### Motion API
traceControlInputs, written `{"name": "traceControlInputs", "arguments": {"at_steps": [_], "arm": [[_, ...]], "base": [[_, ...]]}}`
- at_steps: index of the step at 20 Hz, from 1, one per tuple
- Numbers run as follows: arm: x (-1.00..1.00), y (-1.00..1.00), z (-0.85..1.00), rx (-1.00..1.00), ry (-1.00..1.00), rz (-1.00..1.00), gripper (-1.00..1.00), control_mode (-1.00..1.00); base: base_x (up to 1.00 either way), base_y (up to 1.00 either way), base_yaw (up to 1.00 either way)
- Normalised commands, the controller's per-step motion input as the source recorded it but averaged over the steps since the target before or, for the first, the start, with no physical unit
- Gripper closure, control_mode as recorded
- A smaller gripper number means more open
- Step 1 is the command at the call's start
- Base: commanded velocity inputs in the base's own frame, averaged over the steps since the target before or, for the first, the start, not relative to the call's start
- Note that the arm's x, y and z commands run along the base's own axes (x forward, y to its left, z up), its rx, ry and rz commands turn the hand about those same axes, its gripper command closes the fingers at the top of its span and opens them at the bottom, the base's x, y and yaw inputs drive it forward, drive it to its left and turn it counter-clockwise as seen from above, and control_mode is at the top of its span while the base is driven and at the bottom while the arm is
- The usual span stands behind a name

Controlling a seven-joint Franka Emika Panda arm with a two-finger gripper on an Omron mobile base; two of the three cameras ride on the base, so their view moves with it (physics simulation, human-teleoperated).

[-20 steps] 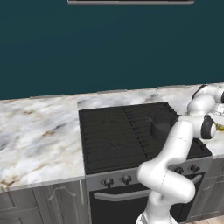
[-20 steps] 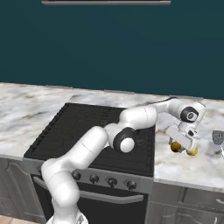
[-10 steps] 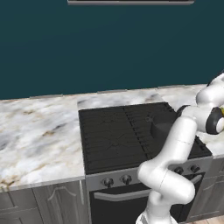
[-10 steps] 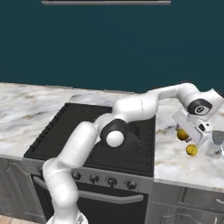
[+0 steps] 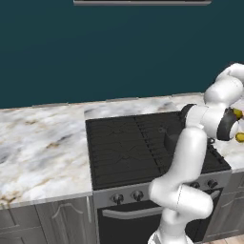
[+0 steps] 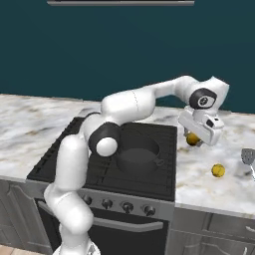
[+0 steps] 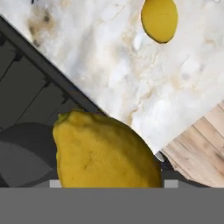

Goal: Put the lemon and lemon in the pot. Retrieve the spatula and lightly stir the vegetables in the pot.

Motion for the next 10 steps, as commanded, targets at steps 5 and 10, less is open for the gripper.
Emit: {"name": "traceControlInputs", "arguments": {"at_steps": [5,10], "arm": [[0.00,1.00,0.48,-0.31,0.26,0.02,1.00,-1.00],[-0.06,0.93,-0.27,-0.02,0.05,0.13,1.00,-1.00]], "base": [[0.00,0.00,0.00],[0.00,0.00,0.00]]}}
